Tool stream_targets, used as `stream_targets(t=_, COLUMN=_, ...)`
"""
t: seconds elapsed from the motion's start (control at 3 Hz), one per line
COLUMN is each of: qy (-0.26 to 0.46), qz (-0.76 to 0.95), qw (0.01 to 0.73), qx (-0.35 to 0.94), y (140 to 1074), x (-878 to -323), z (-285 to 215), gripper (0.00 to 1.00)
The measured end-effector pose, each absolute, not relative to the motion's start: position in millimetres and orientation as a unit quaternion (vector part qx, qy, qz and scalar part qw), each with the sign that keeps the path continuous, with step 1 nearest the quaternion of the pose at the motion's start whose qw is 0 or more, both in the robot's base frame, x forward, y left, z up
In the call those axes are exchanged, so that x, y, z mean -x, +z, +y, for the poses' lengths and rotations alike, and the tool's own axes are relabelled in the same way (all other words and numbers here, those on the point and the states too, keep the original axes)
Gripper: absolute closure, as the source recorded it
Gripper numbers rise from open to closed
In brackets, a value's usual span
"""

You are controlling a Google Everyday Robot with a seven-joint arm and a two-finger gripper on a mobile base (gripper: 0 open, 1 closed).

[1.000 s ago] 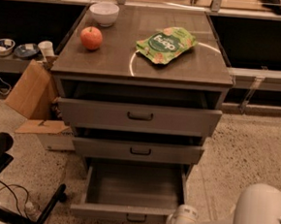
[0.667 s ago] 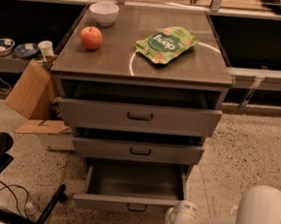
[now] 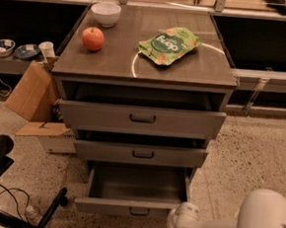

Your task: Close bottom drawer

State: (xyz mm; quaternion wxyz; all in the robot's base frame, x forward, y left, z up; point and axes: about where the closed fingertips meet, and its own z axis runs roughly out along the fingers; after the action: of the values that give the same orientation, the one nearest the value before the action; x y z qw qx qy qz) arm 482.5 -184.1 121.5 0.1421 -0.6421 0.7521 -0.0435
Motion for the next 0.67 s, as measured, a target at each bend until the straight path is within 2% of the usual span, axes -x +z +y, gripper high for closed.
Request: stream_targets(t=0.67, qy=-0.083, qz=0.741, qw=0.172, qx=0.644, y=128, x=-537, z=-189, gripper=1.0)
